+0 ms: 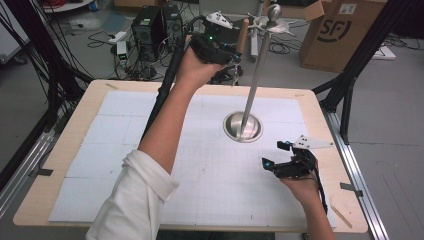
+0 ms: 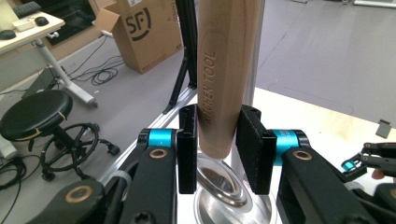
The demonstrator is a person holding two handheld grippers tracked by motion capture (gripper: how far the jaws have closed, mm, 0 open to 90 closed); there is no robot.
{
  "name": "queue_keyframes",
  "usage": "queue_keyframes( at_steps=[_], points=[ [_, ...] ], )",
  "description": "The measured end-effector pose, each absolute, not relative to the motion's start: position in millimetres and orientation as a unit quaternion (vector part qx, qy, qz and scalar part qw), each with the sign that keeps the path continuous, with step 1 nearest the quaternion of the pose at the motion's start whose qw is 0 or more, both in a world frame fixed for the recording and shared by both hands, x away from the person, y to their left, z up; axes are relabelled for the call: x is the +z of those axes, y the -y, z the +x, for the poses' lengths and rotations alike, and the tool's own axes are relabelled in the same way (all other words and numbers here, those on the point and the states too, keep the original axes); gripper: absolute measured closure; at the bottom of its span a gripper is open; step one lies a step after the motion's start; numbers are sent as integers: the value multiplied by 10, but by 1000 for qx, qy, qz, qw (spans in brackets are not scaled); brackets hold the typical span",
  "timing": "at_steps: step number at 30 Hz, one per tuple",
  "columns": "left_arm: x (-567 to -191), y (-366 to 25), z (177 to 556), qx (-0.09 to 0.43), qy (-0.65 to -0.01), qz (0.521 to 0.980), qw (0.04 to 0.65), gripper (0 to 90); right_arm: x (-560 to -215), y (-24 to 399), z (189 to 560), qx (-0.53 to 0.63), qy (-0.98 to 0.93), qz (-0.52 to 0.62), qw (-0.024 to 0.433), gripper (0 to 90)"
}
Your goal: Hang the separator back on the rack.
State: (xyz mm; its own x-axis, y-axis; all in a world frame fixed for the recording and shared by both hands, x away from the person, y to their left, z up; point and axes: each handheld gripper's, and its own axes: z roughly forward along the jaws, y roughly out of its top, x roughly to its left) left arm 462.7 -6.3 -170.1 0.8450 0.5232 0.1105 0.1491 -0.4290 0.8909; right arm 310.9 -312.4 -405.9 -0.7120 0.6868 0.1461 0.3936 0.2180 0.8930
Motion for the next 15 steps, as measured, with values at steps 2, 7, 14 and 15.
queue_keyframes(
  at_steps=[2, 7, 14, 15],
  points=[
    [-1696, 76, 4625, 192, -205, 824, 492, 702, -4059, 3125, 3107, 516, -767, 354, 141, 33],
    [-1700, 103, 4620, 197, -207, 828, 482, 702, -4058, 3127, 3106, 517, -767, 354, 141, 33],
    [-1699, 134, 4593, 200, -212, 828, 480, 702, -4056, 3127, 3103, 517, -767, 355, 141, 33],
    [-1700, 136, 4595, 202, -212, 828, 478, 702, -4055, 3128, 3103, 516, -767, 354, 142, 33]
  ],
)
